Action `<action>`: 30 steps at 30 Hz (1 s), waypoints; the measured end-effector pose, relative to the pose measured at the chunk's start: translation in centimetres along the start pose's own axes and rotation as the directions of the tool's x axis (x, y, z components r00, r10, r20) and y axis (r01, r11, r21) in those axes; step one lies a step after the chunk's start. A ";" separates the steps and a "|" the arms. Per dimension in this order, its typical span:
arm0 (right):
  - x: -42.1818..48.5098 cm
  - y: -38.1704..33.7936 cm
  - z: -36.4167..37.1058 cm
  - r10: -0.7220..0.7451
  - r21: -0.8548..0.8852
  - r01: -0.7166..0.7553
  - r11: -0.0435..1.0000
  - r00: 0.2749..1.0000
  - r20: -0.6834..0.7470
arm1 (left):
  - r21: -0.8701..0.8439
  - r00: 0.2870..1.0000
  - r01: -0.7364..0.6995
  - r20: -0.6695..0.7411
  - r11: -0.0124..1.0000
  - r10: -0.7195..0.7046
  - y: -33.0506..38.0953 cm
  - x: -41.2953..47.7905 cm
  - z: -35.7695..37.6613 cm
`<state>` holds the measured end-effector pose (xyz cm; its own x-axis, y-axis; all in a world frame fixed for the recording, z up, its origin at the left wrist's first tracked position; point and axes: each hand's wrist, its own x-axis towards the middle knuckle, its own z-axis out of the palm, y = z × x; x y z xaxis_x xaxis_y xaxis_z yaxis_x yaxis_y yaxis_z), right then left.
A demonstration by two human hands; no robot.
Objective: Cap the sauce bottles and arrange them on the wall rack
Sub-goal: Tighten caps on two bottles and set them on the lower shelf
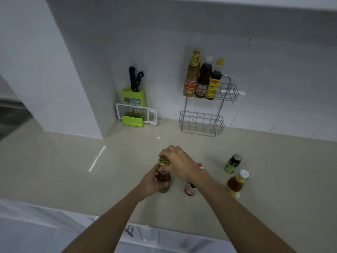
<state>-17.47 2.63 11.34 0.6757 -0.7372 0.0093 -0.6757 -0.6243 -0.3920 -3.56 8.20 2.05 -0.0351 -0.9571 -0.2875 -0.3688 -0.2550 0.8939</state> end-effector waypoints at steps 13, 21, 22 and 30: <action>-0.8 -0.1 -4.0 -0.033 0.089 0.021 0.996 0.990 0.140 | -0.015 0.952 -0.306 -0.008 0.952 0.306 0.1 0.1 0.3; 0.7 -0.7 -9.3 -0.094 -0.027 0.097 0.995 0.990 0.103 | -0.449 0.940 -0.304 0.003 0.840 0.342 5.0 -0.2 -0.7; 0.8 -0.8 -9.3 -0.090 -0.080 0.097 0.992 0.992 0.084 | -0.454 0.945 -0.304 -0.029 0.838 0.327 5.1 0.1 -0.8; 1.2 -1.0 -10.9 -0.223 -0.203 0.260 0.944 0.957 0.188 | -0.279 0.952 -0.299 -0.028 0.913 0.303 5.4 0.6 -1.4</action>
<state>-19.21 -0.47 21.81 0.8523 -0.5173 -0.0770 -0.5222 -0.8334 -0.1811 -4.25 6.06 7.17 -0.1190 -0.9929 0.0072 -0.0671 0.0152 0.9976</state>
